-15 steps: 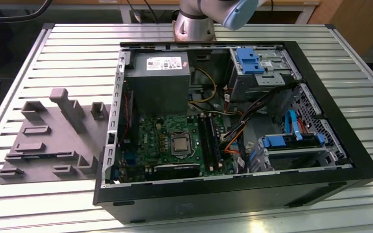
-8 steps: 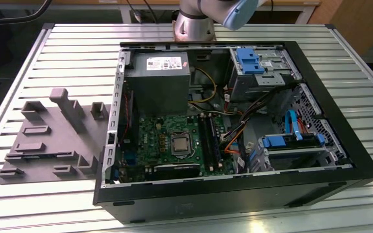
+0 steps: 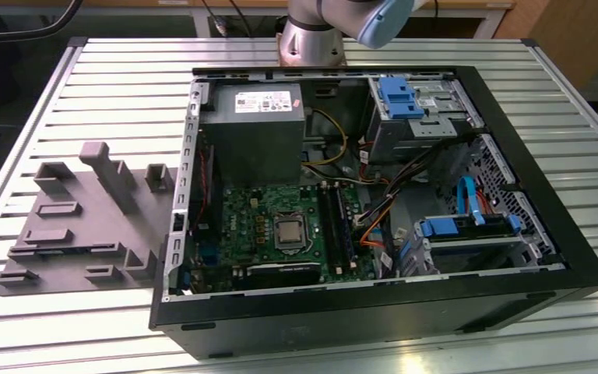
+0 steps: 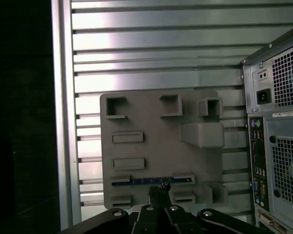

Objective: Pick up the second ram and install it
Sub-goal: 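Reach for the second ram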

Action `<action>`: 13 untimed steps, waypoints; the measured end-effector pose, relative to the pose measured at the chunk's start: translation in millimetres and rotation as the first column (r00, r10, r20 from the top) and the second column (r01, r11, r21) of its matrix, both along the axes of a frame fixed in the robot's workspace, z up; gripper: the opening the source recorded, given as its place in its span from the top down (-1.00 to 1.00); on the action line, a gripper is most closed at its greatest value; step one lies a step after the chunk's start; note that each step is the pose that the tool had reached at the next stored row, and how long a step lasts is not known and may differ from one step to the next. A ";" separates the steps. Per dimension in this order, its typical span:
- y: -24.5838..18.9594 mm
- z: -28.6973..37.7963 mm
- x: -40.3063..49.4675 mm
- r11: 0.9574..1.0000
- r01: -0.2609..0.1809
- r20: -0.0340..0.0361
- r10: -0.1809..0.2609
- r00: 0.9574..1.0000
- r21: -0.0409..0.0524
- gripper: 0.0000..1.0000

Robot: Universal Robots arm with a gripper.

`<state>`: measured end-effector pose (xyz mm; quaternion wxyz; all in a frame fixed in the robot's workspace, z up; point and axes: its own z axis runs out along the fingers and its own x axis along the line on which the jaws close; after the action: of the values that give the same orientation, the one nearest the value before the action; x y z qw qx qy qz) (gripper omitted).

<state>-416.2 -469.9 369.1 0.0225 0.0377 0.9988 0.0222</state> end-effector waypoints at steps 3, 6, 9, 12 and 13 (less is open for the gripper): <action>-0.6 -0.3 -0.5 1.000 0.000 0.000 0.000 1.000 0.000 0.79; -1.3 -0.8 -1.1 1.000 0.000 0.000 0.000 1.000 0.000 0.79; -1.9 -1.1 -1.6 1.000 0.000 0.000 0.000 1.000 0.000 0.79; -2.6 -1.5 -2.0 1.000 0.000 0.000 0.000 1.000 0.000 0.79; -3.0 -1.7 -2.2 1.000 0.000 0.000 0.000 1.000 0.000 0.79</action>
<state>-418.4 -472.8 367.4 0.0226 0.0376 0.9988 0.0222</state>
